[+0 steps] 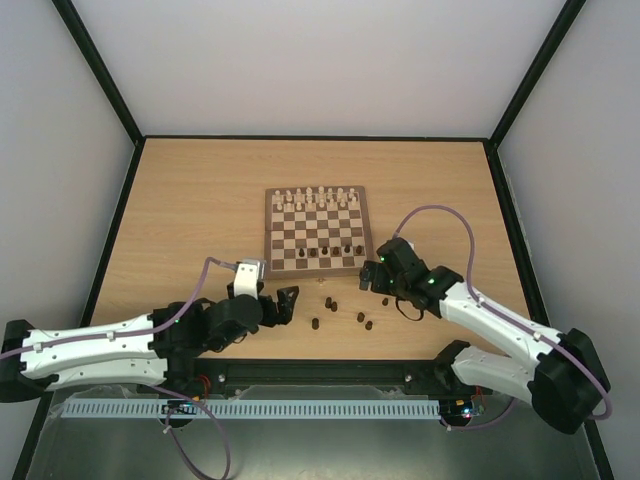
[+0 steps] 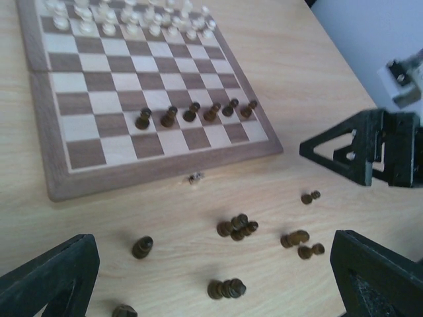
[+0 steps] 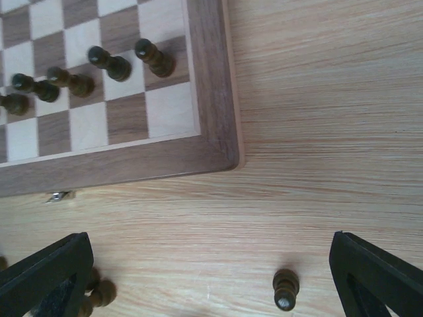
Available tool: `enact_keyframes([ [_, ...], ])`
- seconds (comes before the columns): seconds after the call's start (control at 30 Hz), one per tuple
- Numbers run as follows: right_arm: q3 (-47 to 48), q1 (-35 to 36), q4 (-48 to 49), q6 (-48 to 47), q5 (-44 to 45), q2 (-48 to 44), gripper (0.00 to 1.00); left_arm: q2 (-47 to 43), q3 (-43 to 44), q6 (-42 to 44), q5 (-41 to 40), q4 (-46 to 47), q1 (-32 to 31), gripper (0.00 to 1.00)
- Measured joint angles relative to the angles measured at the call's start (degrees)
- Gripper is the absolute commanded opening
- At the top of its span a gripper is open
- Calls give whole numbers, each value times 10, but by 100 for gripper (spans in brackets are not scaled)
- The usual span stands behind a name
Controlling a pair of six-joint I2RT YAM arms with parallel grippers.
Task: Set up the chess pieces on the board
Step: Pick up the chess piece at the center of the board.
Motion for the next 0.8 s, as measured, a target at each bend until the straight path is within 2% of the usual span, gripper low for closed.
enact_keyframes([
  [0.1, 0, 0, 2, 4, 10, 31, 99, -5, 2, 11, -24, -2, 6, 99],
  [0.3, 4, 2, -7, 20, 39, 84, 83, 13, 3, 43, -28, 12, 53, 99],
  [0.6, 6, 27, -26, 39, 42, 93, 69, 32, -21, 78, 64, 44, 179, 99],
  [0.8, 7, 34, -41, 44, 33, 108, 63, 26, -38, 96, 116, 54, 228, 99],
])
